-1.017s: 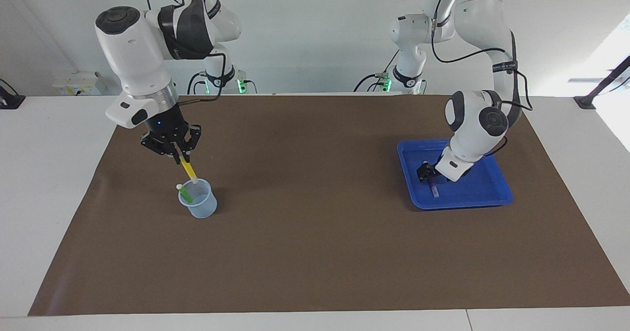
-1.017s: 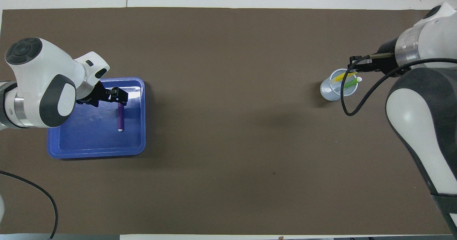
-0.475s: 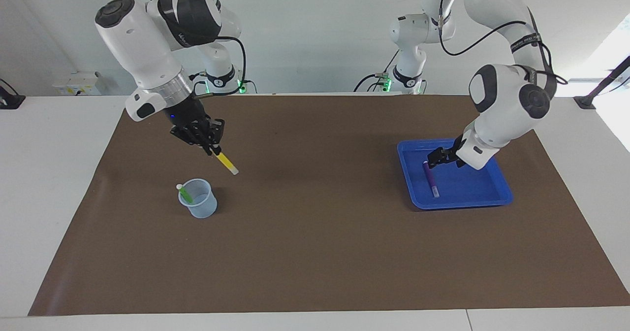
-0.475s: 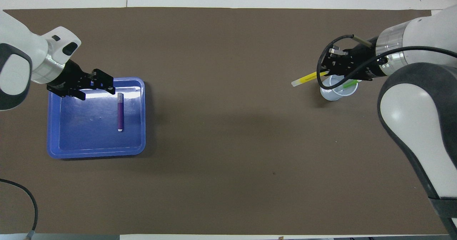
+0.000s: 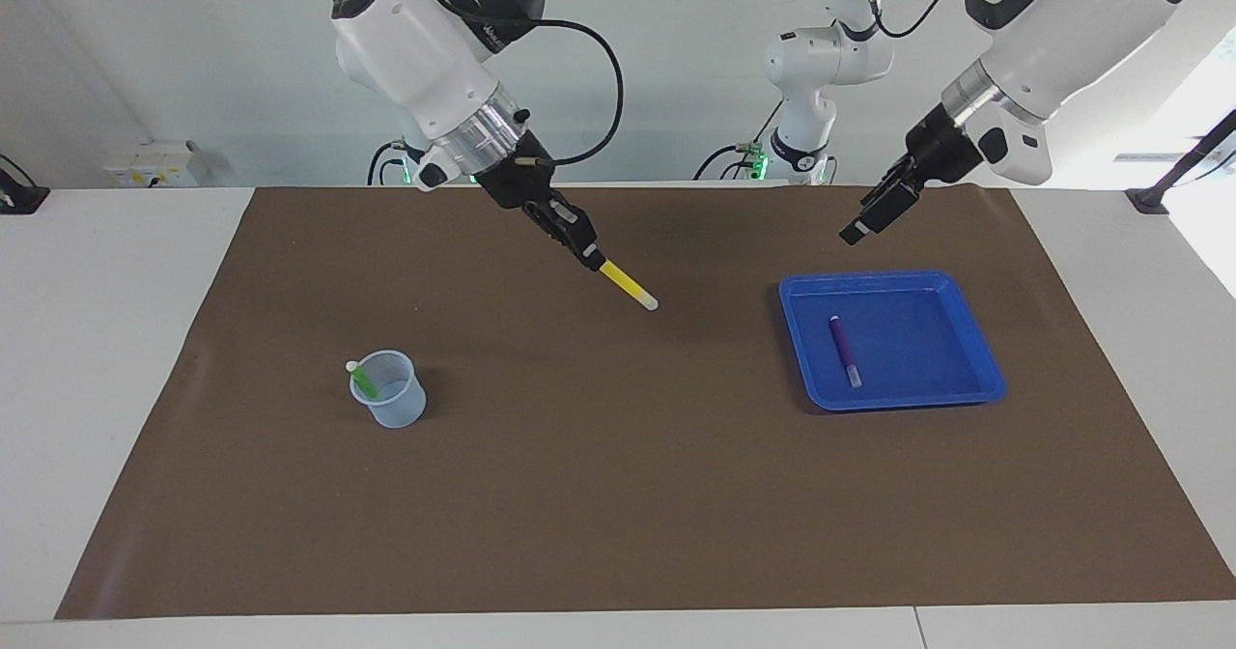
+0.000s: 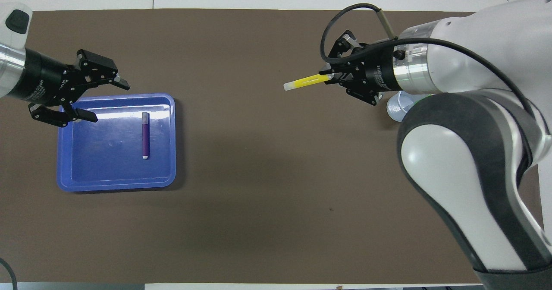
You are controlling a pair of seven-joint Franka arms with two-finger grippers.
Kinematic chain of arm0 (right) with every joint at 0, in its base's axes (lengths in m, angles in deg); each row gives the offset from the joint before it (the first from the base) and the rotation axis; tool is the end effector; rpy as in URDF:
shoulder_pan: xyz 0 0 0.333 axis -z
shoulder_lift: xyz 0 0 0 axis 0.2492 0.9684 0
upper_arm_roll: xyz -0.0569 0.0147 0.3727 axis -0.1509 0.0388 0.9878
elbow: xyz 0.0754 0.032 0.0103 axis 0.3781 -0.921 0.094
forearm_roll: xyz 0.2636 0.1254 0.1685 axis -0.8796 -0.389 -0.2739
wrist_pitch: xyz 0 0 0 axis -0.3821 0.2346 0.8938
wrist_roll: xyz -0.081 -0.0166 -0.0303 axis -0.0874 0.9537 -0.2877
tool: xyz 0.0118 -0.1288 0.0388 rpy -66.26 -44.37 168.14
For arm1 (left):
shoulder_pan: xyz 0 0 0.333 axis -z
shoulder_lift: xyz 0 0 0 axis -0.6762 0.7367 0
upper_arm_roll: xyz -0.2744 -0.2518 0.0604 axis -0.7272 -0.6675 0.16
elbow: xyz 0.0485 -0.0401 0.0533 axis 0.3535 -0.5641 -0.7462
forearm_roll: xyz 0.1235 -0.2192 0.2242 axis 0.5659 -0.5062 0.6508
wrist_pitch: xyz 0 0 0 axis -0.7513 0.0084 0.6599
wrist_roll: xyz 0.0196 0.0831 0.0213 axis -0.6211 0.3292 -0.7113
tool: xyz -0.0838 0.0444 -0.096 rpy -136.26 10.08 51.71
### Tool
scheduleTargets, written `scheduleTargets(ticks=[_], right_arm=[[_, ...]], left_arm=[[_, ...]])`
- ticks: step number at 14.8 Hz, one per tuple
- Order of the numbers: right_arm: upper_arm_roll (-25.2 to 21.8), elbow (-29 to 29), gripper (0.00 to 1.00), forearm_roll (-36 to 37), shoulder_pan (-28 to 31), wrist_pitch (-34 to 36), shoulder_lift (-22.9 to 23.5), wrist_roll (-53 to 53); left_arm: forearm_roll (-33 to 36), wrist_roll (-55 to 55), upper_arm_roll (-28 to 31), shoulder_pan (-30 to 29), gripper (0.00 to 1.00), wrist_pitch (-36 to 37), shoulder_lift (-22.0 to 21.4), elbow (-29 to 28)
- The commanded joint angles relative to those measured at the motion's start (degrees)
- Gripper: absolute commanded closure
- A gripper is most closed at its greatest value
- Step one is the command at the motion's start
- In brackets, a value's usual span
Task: Right arm passes pens to left for tray arrangement
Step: 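Lift the yellow pen from the cup with the right gripper toward the left gripper, then grasp the yellow pen with the left gripper from the right gripper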
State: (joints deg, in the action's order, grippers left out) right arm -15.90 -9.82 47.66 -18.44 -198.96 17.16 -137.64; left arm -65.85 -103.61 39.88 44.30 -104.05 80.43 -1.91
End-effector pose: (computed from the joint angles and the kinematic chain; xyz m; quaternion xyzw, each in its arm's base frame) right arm 0.5394 0.2677 0.6460 -0.8461 0.4374 0.0465 0.3009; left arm 0.4817 -0.1511 0.6770 0.8500 0.4776 -0.1219 0.1857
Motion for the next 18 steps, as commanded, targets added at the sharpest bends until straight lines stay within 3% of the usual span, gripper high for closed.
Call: scheduleTargets(ticks=[1,4,6,9,13,18], right_arm=[[3.5,1.7,1.0,-0.9,0.7,-2.0,1.2,-4.7],[6.2,1.8,1.0,-0.4,0.1,-2.4,1.2,-8.8],[7.5,2.0,1.0,-0.4,0.1,-2.3,1.2,-10.0],[8.2,2.0,1.0,-0.3,-0.2,-2.4,1.1,-10.6],[8.2,2.0,1.0,-0.2,-0.2,-2.4,1.1,-10.6],[9.4,2.1,1.0,0.4,-0.3,-2.4,1.1,-10.7]], left_arm=[[-2.4,-16.2,0.4,3.2,0.0,-6.0,-2.5,-3.2],[-3.8,-26.9,0.4,6.9,0.0,-14.7,-5.3,-9.0],[-11.7,-26.7,0.4,7.2,0.0,-22.2,-8.8,-16.9],[-17.1,-23.6,0.4,9.5,0.0,-30.4,-12.6,-25.2],[-22.8,-21.6,0.4,9.6,0.0,-33.5,-12.8,-28.0],[-23.3,-21.7,0.4,14.2,0.0,-40.4,-12.2,-30.3]])
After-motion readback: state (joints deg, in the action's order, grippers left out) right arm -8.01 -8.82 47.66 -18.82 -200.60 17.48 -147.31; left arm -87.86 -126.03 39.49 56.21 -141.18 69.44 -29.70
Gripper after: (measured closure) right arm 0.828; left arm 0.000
